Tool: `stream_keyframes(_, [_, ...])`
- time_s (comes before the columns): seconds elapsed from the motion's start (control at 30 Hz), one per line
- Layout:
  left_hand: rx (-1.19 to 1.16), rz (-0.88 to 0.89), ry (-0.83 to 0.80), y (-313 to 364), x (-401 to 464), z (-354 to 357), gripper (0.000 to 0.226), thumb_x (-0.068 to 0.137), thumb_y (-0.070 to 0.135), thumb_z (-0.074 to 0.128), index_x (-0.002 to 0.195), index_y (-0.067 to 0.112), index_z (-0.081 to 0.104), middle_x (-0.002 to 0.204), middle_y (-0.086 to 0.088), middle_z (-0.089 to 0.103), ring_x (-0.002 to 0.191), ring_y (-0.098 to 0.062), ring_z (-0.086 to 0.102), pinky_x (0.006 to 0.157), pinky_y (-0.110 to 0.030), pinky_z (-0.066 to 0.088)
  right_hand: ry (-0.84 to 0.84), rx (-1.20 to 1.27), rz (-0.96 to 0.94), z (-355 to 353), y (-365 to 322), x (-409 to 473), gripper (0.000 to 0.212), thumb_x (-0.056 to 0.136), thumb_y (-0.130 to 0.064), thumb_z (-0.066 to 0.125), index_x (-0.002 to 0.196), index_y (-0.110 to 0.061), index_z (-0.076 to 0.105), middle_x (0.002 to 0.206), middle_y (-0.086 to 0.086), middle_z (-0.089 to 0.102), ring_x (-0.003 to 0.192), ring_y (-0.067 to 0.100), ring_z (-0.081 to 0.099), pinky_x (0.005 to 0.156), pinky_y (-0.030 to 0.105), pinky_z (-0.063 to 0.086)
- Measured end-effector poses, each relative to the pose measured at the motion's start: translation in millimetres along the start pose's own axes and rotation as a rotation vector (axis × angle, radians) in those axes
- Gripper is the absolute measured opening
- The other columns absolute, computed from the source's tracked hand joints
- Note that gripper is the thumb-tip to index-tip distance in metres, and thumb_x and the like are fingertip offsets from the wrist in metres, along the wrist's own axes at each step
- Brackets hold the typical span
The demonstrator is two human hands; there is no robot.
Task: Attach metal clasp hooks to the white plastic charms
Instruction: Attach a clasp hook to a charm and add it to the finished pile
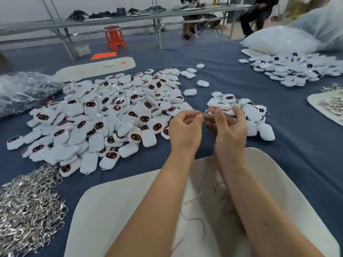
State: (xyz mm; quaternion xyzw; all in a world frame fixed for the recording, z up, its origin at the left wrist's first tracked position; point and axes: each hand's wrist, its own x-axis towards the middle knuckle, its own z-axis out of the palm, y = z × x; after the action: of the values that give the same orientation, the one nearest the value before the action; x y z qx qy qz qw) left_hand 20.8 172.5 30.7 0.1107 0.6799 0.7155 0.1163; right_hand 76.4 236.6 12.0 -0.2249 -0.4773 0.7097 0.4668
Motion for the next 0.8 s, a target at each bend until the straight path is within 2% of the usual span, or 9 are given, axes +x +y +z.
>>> stream_keyframes(0.07, [0.065, 0.078, 0.010, 1, 5, 10, 0.012, 0.092, 0.009, 0.066, 0.100, 0.012, 0.075, 0.088, 0.007, 0.073, 0.080, -0.001, 0.066, 0.081, -0.019, 0.054, -0.010, 0.020, 0.036, -5, 1, 5, 0.079, 0.100, -0.004, 0.066, 0.163, -0.011, 0.017, 0.125, 0.005, 0.072, 0.107, 0.023, 0.075, 0.085, 0.034, 0.062])
stream_keyframes(0.1, [0.120, 0.114, 0.015, 0, 5, 12, 0.014, 0.092, 0.010, 0.066, 0.102, 0.013, 0.074, 0.090, 0.009, 0.072, 0.079, 0.003, 0.065, 0.079, -0.013, 0.051, 0.002, -0.030, 0.051, -7, 2, 5, 0.083, 0.099, -0.001, 0.065, 0.164, -0.012, 0.015, 0.127, 0.005, 0.071, 0.107, 0.024, 0.075, 0.090, 0.038, 0.062])
stream_keyframes(0.17, [0.275, 0.199, 0.024, -5, -2, 8, 0.014, 0.090, 0.009, 0.065, 0.100, 0.015, 0.073, 0.092, 0.010, 0.071, 0.079, 0.003, 0.064, 0.075, -0.008, 0.046, 0.027, -0.190, 0.041, -8, 7, 3, 0.071, 0.098, 0.003, 0.061, 0.158, -0.014, 0.028, 0.116, 0.002, 0.073, 0.095, 0.022, 0.077, 0.090, 0.040, 0.062])
stream_keyframes(0.33, [0.837, 0.390, 0.160, -22, -12, -28, 0.026, 0.084, 0.005, 0.059, 0.105, 0.015, 0.069, 0.112, -0.002, 0.065, 0.111, -0.024, 0.052, 0.087, -0.026, 0.037, -0.102, -0.614, -0.100, 0, 13, -7, 0.024, 0.095, -0.003, 0.063, 0.116, -0.016, 0.064, 0.092, 0.001, 0.075, 0.079, 0.022, 0.074, 0.082, 0.049, 0.060])
stream_keyframes(0.4, [1.104, 0.365, 0.220, -24, -11, -47, 0.037, 0.086, 0.014, 0.058, 0.122, 0.018, 0.064, 0.132, -0.002, 0.056, 0.124, -0.027, 0.043, 0.096, -0.031, 0.036, -0.238, -0.765, -0.172, 5, 16, -16, 0.021, 0.094, -0.004, 0.065, 0.112, -0.015, 0.067, 0.090, -0.003, 0.073, 0.080, 0.017, 0.070, 0.084, 0.043, 0.057])
stream_keyframes(0.47, [1.242, 0.360, 0.175, -24, -9, -62, 0.041, 0.090, 0.024, 0.059, 0.131, 0.020, 0.057, 0.142, 0.001, 0.050, 0.128, -0.026, 0.043, 0.102, -0.035, 0.037, -0.406, -0.892, -0.242, 8, 18, -24, 0.026, 0.093, -0.003, 0.065, 0.116, -0.014, 0.069, 0.096, -0.004, 0.074, 0.088, 0.015, 0.068, 0.089, 0.036, 0.053])
stream_keyframes(0.57, [1.159, 0.371, 0.075, -22, -10, -77, 0.041, 0.089, 0.017, 0.063, 0.130, 0.019, 0.057, 0.132, -0.002, 0.056, 0.116, -0.026, 0.052, 0.094, -0.035, 0.041, -0.635, -1.071, -0.368, 11, 20, -30, 0.043, 0.089, -0.003, 0.065, 0.131, -0.015, 0.066, 0.127, 0.002, 0.066, 0.117, 0.023, 0.058, 0.104, 0.032, 0.043])
stream_keyframes(0.7, [0.902, 0.346, 0.069, -19, -18, -96, 0.041, 0.076, -0.003, 0.063, 0.114, 0.014, 0.064, 0.114, -0.001, 0.060, 0.102, -0.021, 0.055, 0.085, -0.030, 0.042, -0.788, -1.360, -0.444, 14, 27, -35, 0.062, 0.100, -0.029, 0.063, 0.158, -0.027, 0.038, 0.162, 0.005, 0.034, 0.140, 0.026, 0.029, 0.118, 0.035, 0.029])
stream_keyframes(0.8, [0.875, 0.360, 0.065, -22, -19, -110, 0.038, 0.076, -0.005, 0.065, 0.109, 0.011, 0.068, 0.111, -0.004, 0.061, 0.097, -0.021, 0.058, 0.089, -0.037, 0.046, -0.830, -1.473, -0.418, 18, 31, -36, 0.059, 0.105, -0.041, 0.052, 0.160, -0.031, 0.033, 0.168, 0.005, 0.025, 0.146, 0.027, 0.023, 0.118, 0.037, 0.029])
